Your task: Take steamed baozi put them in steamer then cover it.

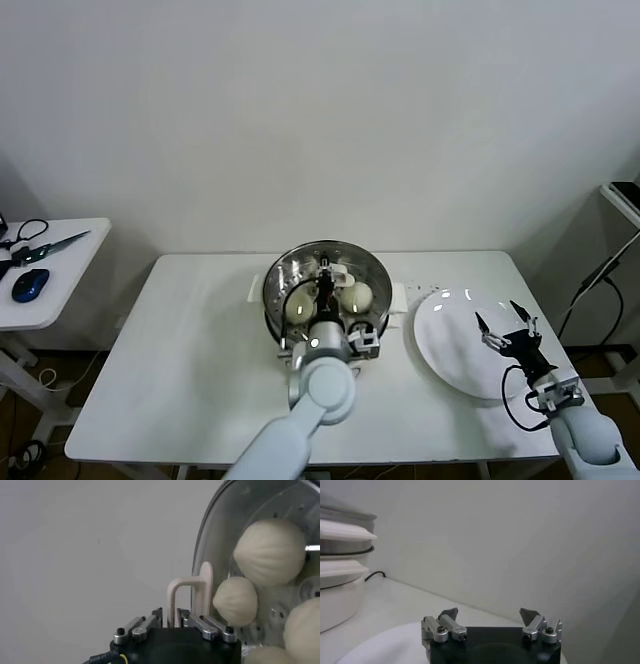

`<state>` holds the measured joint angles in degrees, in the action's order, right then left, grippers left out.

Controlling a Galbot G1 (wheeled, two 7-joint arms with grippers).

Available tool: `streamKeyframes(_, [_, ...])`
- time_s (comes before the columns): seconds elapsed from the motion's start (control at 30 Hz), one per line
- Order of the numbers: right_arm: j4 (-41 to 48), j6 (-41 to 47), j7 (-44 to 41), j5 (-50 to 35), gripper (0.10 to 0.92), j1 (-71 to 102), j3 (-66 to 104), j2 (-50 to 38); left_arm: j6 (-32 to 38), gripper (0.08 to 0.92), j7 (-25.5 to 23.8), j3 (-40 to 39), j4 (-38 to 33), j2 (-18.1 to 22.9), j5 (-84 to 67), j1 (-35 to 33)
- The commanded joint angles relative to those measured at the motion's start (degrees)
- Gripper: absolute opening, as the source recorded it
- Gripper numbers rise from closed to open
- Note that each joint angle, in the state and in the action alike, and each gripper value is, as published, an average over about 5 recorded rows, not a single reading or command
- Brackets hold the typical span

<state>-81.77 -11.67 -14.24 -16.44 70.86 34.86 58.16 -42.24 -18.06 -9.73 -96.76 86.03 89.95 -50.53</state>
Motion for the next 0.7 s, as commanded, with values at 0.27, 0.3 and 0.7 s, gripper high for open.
streamKeyframes(0.27, [-1.3, 3.3, 0.5, 0.4, 0.823, 0.1, 0.5, -0.1, -2.8, 0.519, 0.6, 0.1, -12.8, -5.7, -4.8, -6.7])
streamKeyframes(0.3, [-1.6, 3.8, 0.6, 0.5, 0.823, 0.1, 0.5, -0.1, -2.8, 0.554, 1.0, 0.3, -13.8, -6.0, -5.3, -7.4])
streamKeyframes(0.7, [-4.2, 5.6, 0.7, -2.3, 0.823, 0.3, 0.7, 0.0, 3.6, 0.819, 13.7, 9.3, -27.1, -11.3, -20.4, -20.0])
